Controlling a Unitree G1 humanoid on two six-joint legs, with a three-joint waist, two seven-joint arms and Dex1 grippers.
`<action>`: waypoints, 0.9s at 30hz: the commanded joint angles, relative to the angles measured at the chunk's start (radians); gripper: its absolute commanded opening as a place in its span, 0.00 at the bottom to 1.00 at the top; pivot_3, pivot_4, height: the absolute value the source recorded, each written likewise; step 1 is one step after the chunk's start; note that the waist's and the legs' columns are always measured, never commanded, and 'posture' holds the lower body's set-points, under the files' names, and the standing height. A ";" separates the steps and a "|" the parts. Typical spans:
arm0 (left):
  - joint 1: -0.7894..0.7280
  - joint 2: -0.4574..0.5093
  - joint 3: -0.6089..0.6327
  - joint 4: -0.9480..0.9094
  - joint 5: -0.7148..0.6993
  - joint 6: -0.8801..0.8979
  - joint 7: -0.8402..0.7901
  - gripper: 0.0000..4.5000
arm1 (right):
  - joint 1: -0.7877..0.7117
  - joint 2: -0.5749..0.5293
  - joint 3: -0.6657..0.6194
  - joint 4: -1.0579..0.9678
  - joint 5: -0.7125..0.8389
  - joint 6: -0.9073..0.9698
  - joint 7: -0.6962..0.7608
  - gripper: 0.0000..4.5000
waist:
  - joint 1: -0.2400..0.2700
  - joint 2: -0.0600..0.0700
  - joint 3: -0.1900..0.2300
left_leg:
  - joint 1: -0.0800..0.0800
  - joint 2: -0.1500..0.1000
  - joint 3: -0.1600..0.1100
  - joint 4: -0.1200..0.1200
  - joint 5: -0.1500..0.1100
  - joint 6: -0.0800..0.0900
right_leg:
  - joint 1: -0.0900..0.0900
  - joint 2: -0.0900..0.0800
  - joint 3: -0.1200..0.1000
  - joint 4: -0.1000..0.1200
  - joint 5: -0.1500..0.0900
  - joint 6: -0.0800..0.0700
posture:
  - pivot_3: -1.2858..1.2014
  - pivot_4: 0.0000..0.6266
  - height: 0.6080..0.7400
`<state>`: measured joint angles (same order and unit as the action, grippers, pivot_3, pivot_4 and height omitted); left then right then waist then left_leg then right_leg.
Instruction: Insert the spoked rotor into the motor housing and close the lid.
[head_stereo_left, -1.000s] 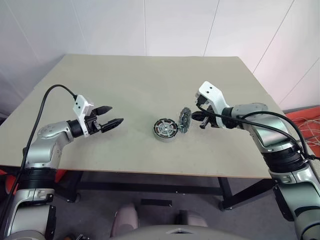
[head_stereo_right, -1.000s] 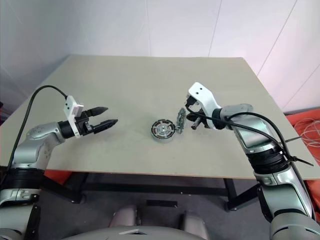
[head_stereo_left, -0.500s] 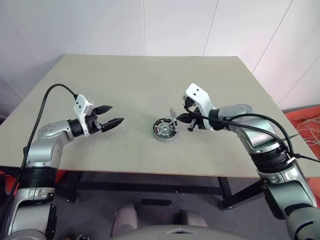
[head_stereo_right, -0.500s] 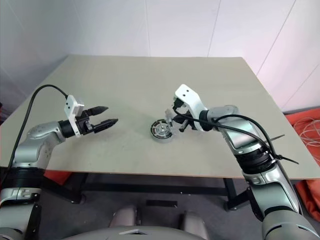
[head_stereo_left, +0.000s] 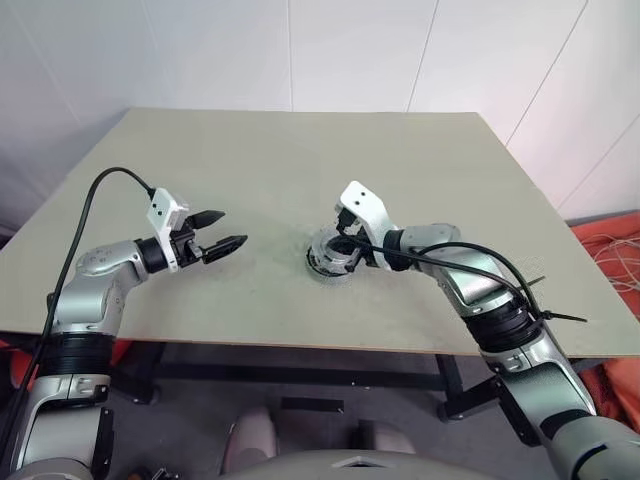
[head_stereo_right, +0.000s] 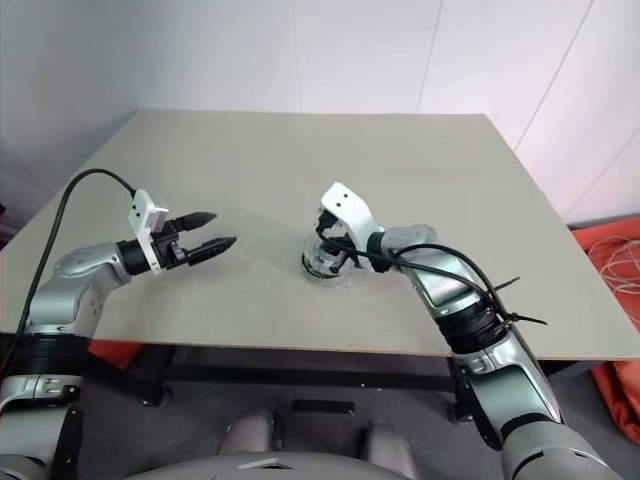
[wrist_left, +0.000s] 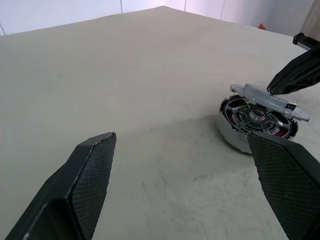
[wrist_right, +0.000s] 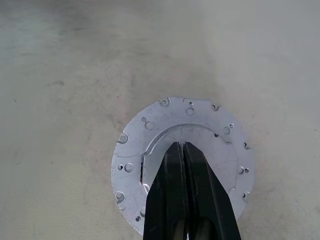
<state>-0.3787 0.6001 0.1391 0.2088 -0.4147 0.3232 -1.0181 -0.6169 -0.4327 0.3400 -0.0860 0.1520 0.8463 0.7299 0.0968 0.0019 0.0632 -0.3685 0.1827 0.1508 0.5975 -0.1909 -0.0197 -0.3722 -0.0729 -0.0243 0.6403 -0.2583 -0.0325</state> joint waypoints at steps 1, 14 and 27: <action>-0.023 0.004 0.007 -0.016 -0.005 -0.017 0.000 1.00 | 0.002 0.008 0.006 0.008 -0.019 -0.031 -0.015 0.01 | 0.000 0.000 0.000 | 0.000 0.000 0.000 0.000 0.000 0.000 | 0.000 0.000 0.000 0.000 0.000 0.000 | 0.52 0.00 1.00; -0.006 0.000 -0.010 -0.029 -0.026 0.014 -0.043 1.00 | 0.024 0.027 0.044 0.132 -0.079 -0.149 -0.021 0.01 | -0.001 0.000 0.000 | 0.002 0.000 0.000 -0.001 0.000 -0.001 | 0.002 0.000 0.000 0.000 0.000 0.000 | 0.52 0.00 1.00; 0.091 -0.024 -0.063 -0.010 0.040 -0.115 -0.084 1.00 | 0.037 0.028 -0.080 0.169 0.022 -0.370 0.120 0.04 | -0.001 0.000 0.000 | -0.001 0.000 0.000 -0.002 0.000 0.000 | -0.001 0.000 0.000 -0.001 0.000 0.000 | 0.52 0.00 1.00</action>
<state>-0.2876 0.5751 0.0813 0.2203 -0.3827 0.2458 -1.0869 -0.5687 -0.3949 0.2906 0.0951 0.1490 0.4892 0.8261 0.0955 0.0016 0.0632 -0.3695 0.1828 0.1509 0.5960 -0.1910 -0.0196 -0.3732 -0.0729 -0.0241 0.6388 -0.2584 -0.0324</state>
